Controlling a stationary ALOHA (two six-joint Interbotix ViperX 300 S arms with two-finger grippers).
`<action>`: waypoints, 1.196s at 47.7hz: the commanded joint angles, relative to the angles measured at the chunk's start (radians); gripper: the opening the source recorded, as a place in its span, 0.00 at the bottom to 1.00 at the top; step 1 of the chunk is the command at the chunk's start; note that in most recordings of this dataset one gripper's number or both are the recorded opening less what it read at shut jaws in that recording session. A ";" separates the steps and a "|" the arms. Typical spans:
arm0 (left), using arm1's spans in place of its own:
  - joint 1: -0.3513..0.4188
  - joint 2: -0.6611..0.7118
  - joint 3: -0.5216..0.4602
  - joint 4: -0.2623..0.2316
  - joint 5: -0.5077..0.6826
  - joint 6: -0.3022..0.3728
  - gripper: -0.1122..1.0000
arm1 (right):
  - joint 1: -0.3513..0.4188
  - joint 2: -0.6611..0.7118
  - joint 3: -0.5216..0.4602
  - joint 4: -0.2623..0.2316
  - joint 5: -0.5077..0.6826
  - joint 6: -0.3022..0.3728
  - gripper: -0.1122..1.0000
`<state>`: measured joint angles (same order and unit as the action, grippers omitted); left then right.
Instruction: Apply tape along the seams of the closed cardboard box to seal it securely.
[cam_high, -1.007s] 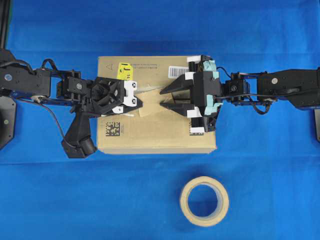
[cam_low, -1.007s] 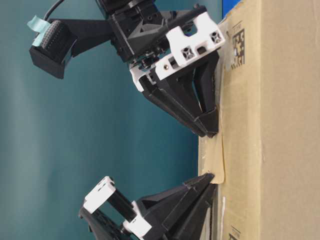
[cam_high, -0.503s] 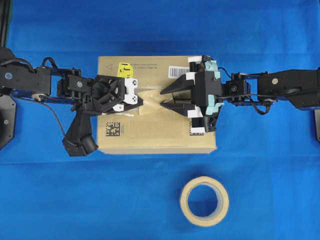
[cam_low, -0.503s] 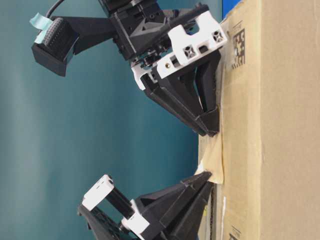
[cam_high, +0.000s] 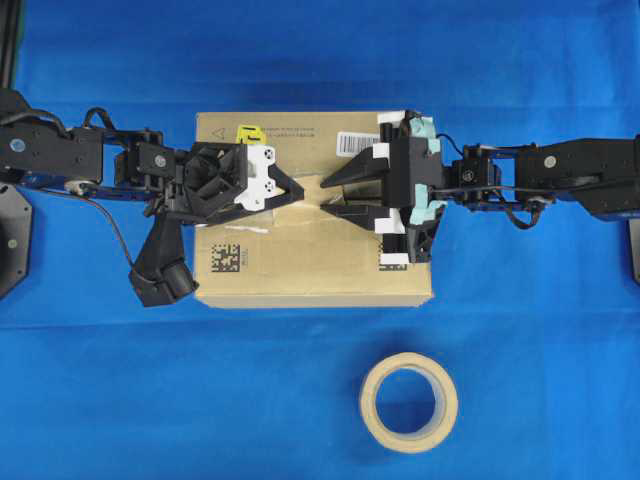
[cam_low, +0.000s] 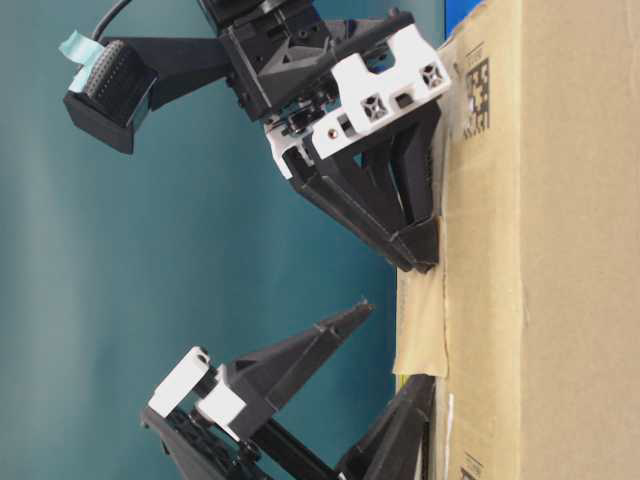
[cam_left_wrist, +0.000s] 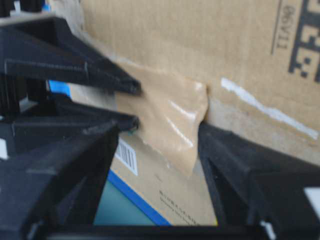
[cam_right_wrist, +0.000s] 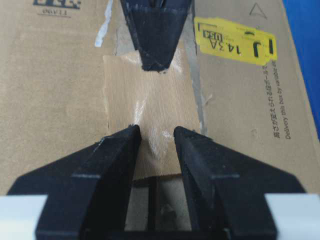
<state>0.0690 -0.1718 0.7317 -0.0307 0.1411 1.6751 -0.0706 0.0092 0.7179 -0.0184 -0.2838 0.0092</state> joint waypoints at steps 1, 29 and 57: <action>0.015 -0.025 -0.012 -0.003 0.006 -0.005 0.67 | 0.000 -0.011 -0.006 0.005 -0.005 -0.002 0.48; 0.049 -0.043 -0.017 -0.002 0.077 -0.006 0.66 | 0.002 -0.011 0.005 0.005 -0.006 -0.002 0.48; 0.046 -0.195 0.072 -0.012 -0.049 -0.069 0.65 | 0.009 -0.124 0.037 0.009 -0.014 -0.005 0.48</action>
<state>0.1166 -0.3191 0.7900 -0.0368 0.1473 1.6352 -0.0660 -0.0614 0.7639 -0.0123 -0.2930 0.0046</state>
